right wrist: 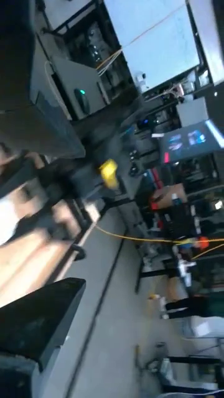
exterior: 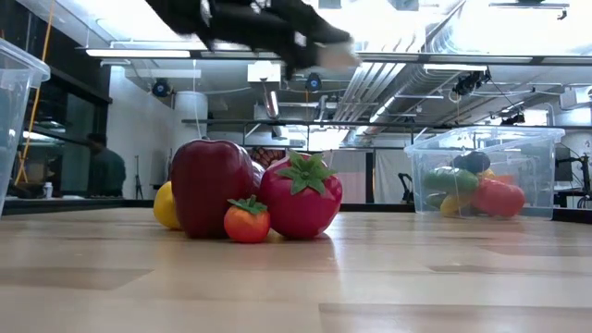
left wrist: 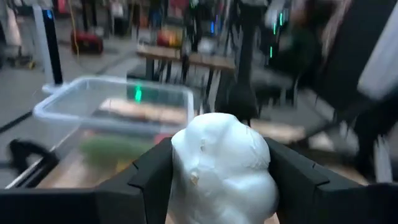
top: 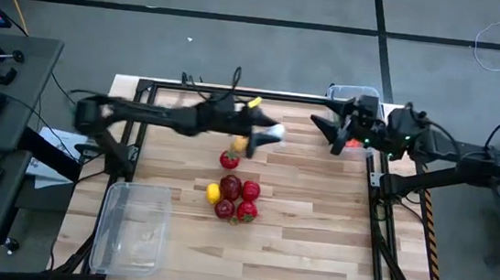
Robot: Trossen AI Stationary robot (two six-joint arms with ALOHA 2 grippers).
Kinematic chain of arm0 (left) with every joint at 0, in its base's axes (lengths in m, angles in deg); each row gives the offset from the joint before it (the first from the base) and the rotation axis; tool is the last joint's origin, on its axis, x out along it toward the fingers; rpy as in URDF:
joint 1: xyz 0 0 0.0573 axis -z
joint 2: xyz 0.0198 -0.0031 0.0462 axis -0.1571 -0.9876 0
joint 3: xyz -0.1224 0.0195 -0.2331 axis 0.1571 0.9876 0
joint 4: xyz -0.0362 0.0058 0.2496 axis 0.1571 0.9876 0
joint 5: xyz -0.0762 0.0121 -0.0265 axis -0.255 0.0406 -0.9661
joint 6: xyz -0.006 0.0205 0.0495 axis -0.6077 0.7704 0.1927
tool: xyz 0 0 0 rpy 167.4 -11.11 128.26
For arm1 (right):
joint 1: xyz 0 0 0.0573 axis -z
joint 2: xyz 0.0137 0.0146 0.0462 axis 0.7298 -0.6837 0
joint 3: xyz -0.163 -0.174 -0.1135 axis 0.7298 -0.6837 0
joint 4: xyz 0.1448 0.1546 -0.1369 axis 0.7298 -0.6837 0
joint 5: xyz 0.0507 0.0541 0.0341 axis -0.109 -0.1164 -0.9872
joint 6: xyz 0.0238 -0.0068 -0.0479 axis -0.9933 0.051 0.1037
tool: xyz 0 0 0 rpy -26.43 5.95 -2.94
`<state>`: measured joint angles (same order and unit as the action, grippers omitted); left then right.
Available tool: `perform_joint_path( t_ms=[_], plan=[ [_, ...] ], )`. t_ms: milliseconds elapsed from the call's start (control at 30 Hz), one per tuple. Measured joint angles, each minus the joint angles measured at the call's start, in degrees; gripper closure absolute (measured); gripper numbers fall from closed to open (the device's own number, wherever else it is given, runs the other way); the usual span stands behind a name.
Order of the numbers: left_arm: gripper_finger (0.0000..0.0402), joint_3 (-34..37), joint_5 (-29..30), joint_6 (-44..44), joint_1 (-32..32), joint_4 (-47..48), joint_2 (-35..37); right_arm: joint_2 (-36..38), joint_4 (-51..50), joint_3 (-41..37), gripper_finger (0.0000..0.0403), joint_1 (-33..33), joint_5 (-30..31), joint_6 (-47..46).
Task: Sort produce into baskets
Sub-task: Put the white garlic into the top transparent bin
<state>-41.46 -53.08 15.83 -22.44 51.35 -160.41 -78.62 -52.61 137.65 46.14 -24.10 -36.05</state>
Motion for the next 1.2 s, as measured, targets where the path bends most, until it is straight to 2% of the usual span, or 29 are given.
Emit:
perform_joint_path(
  t_ms=[67, 167, 433, 633, 733, 867, 1200],
  plan=[
    [0.0207, -2.39, -0.02, -3.52, -0.64, -8.7, -6.97, 0.02, 0.02, 1.22, 0.0079, 0.0, 0.16, 2.11],
    [0.0206, -9.6, -0.03, -6.41, -1.22, -12.85, -15.74, 0.01, 0.01, 2.33, 0.0079, 0.0, 0.77, 4.11],
    [0.0206, -36.49, -0.14, -1.69, -1.29, -12.09, -33.74, 0.02, -0.07, 2.78, 0.0079, 0.0, 1.56, 6.52],
    [0.0206, -56.44, 0.15, 2.54, -1.64, -3.67, -46.21, 0.0, -0.07, 2.78, 0.0079, 0.0, 1.57, 6.61],
    [0.0206, -63.5, 3.17, 4.25, -1.6, -3.21, -51.04, 0.0, -0.07, 2.78, 0.0079, 0.0, 1.57, 6.61],
    [0.0206, -67.47, 7.4, 6.15, -1.5, -3.3, -54.32, 0.0, -0.07, 2.78, 0.0079, 0.0, 1.55, 6.57],
    [0.0193, -67.45, 9.38, 8.59, -1.52, 0.96, -54.85, -0.02, -0.09, 2.78, 0.0079, 0.0, 1.55, 6.61]
  ],
)
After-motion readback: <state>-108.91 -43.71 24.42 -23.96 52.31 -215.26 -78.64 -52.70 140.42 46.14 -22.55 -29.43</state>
